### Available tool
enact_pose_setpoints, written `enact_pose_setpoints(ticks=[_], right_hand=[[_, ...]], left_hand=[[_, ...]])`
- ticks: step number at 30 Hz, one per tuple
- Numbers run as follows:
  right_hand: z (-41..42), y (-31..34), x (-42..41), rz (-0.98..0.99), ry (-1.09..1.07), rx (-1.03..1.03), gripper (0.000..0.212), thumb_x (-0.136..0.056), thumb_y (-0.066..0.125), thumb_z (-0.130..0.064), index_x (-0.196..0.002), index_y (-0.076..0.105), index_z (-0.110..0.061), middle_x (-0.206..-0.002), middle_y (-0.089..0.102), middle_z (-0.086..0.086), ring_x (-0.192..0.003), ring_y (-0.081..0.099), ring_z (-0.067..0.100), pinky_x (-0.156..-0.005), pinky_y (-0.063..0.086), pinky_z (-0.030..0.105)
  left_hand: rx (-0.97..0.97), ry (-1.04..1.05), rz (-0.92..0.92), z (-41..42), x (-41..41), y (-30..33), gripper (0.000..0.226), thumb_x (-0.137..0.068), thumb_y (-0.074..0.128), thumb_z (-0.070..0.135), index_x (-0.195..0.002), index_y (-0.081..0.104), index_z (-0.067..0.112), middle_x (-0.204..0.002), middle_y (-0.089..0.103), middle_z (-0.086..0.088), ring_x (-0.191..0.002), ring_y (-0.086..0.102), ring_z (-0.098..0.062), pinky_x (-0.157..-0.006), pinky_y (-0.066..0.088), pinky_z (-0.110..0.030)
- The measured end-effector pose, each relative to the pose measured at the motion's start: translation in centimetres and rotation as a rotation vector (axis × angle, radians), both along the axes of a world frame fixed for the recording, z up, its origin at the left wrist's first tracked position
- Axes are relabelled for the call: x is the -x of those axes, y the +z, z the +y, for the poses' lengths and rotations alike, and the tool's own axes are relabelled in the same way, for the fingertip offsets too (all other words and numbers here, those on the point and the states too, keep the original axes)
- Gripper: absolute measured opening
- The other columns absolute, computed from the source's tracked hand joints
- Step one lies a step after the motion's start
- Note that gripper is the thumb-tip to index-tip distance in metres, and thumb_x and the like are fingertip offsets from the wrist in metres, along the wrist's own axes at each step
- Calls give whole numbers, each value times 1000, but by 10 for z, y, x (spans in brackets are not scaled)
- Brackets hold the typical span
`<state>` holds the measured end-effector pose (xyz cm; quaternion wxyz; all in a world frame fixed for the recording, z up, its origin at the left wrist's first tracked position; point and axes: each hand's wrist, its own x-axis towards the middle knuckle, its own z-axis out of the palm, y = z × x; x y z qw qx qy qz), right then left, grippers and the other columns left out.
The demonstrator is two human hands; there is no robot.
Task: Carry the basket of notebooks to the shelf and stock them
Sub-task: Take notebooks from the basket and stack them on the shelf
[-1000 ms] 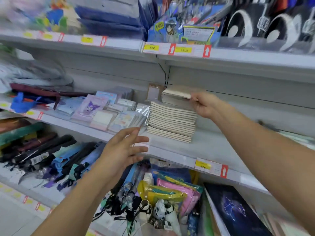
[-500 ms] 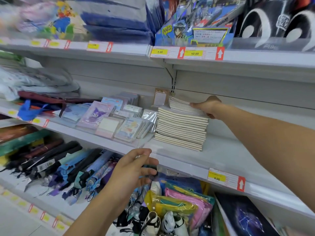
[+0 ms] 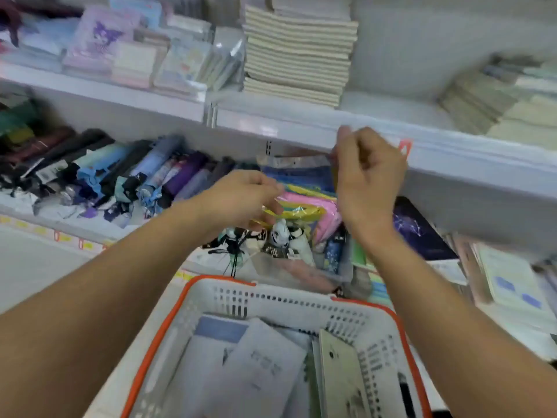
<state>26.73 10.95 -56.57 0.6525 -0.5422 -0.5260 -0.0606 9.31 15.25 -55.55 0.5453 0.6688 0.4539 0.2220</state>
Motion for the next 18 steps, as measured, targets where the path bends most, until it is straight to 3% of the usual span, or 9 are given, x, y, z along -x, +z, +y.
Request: enact_pose_setpoints(ticks=[2,3,4,5,6,7,10,14,18], right_hand=[[-39,-107,6,-23,70,415,49,-99,56,-34,-59,49,-6,-51,43,11,-49,38,15,-50,32,34],[-56,-161,0,-62,79,707,45,-97,59,-37,-64,57,-7,-56,51,10,-53,47,13,-52,40,34],[-72,-205,-6,-66,71,1062,41,-93,62,-45,-84,68,-5,-76,65,13,-69,61,17,-64,50,37],[-90,-242,-12,-53,58,1384,60,-86,65,-56,-115,65,-4,-111,67,16,-99,65,24,-84,53,40],[-108,-269,-17,-33,44,1649,92,-76,67,-69,-140,47,-5,-140,52,17,-124,54,30,-99,48,42],[-125,-289,-19,22,56,1816,116,-66,68,-77,-150,30,-6,-153,36,16,-135,43,33,-107,43,42],[-149,-307,-17,214,78,1892,129,-63,73,-76,-152,18,-1,-155,31,16,-137,40,33,-103,45,40],[-146,-295,-26,175,124,1891,88,-70,76,-67,-124,50,-4,-126,59,13,-102,61,27,-72,54,34],[-143,-273,-49,372,215,1928,69,-88,71,-44,-136,46,0,-131,55,18,-104,64,35,-77,61,45]], left_hand=[[36,-221,235,-11,-9,-19,17,-97,55,34,-94,59,19,-96,71,-9,-73,65,-19,-65,50,-28],[28,-327,343,-16,-12,-26,19,-97,54,37,-96,59,19,-98,71,-8,-75,65,-18,-65,52,-28],[6,-418,431,-19,-14,-32,21,-96,54,39,-98,60,19,-99,71,-6,-76,67,-17,-66,53,-29],[-18,-482,493,-22,-16,-37,24,-95,54,41,-99,62,19,-100,72,-4,-78,69,-16,-68,55,-30],[-33,-520,532,-24,-16,-41,25,-94,55,43,-100,63,19,-100,72,-3,-82,71,-17,-72,57,-33],[-33,-544,554,-26,-16,-43,26,-93,55,43,-101,63,19,-100,72,-3,-86,72,-18,-76,58,-35],[14,-598,603,-28,-18,-44,26,-94,53,42,-105,61,20,-104,71,-1,-95,70,-19,-83,57,-36],[20,-629,641,-27,-19,-46,23,-95,52,43,-106,61,24,-104,72,1,-95,71,-15,-78,56,-30],[36,-626,654,-29,-20,-47,27,-96,51,41,-113,60,22,-107,72,0,-99,69,-18,-86,56,-35]])
